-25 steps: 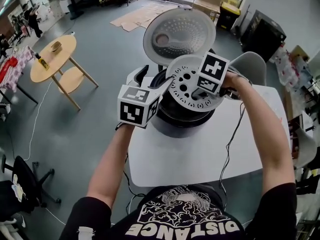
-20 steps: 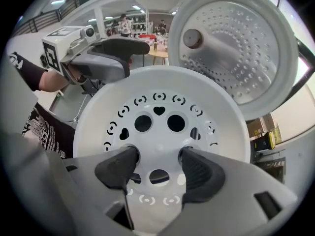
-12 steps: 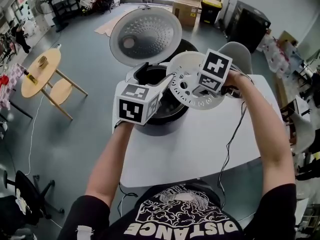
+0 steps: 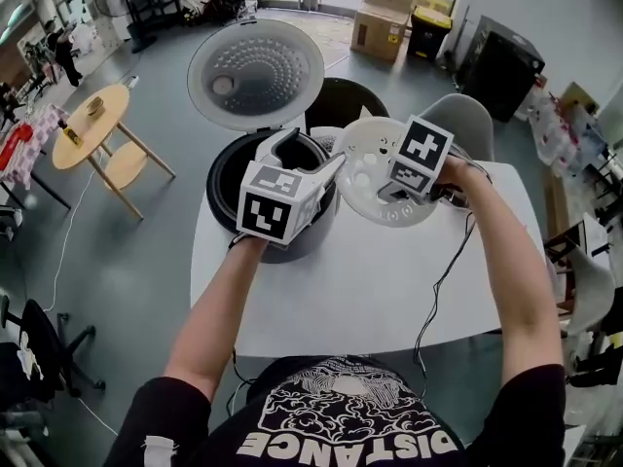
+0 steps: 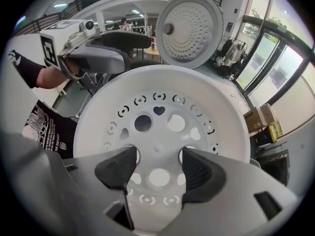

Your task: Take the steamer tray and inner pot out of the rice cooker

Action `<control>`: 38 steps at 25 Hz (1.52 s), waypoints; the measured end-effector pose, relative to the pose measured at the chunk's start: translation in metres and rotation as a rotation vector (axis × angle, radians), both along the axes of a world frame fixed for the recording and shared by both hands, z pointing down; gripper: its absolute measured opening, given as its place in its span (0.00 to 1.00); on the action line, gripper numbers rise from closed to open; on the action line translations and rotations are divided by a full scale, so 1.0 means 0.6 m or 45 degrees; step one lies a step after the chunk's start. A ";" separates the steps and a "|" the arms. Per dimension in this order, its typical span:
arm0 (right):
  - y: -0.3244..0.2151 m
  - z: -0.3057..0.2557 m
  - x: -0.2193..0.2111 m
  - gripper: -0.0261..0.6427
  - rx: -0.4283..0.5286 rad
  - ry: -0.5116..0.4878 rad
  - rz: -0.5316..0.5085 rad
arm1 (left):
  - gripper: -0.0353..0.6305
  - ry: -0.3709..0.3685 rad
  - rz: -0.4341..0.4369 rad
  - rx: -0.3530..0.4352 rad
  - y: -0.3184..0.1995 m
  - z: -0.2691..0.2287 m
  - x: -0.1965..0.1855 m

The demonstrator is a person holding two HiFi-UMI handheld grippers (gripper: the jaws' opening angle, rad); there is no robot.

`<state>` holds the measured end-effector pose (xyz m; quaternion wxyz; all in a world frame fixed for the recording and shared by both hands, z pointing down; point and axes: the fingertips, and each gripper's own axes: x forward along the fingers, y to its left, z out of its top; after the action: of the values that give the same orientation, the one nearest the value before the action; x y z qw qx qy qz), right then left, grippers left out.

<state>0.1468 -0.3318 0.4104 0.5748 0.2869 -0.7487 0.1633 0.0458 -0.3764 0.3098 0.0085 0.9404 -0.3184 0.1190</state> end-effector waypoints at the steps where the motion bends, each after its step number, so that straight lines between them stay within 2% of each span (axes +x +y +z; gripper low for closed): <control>1: 0.005 0.008 0.019 0.50 -0.004 -0.006 -0.006 | 0.58 -0.001 -0.013 0.004 0.005 0.003 0.018; 13: 0.068 0.146 0.216 0.50 -0.083 -0.002 -0.101 | 0.58 -0.150 -0.105 -0.024 0.079 0.086 0.222; 18: 0.082 0.219 0.267 0.50 -0.109 -0.013 -0.127 | 0.58 -0.194 -0.159 -0.055 0.105 0.127 0.283; 23: 0.076 0.283 0.277 0.50 -0.135 -0.030 -0.131 | 0.58 -0.238 -0.217 -0.110 0.115 0.177 0.297; 29: 0.072 0.348 0.275 0.50 -0.164 -0.003 -0.146 | 0.58 -0.281 -0.272 -0.180 0.121 0.226 0.281; 38: 0.053 0.404 0.274 0.50 -0.189 0.010 -0.115 | 0.58 -0.317 -0.311 -0.229 0.117 0.268 0.259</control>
<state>0.3110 -0.2999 0.6527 0.6042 0.2101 -0.7446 0.1910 0.2009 -0.3063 0.4704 0.0674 0.8683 -0.4169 0.2603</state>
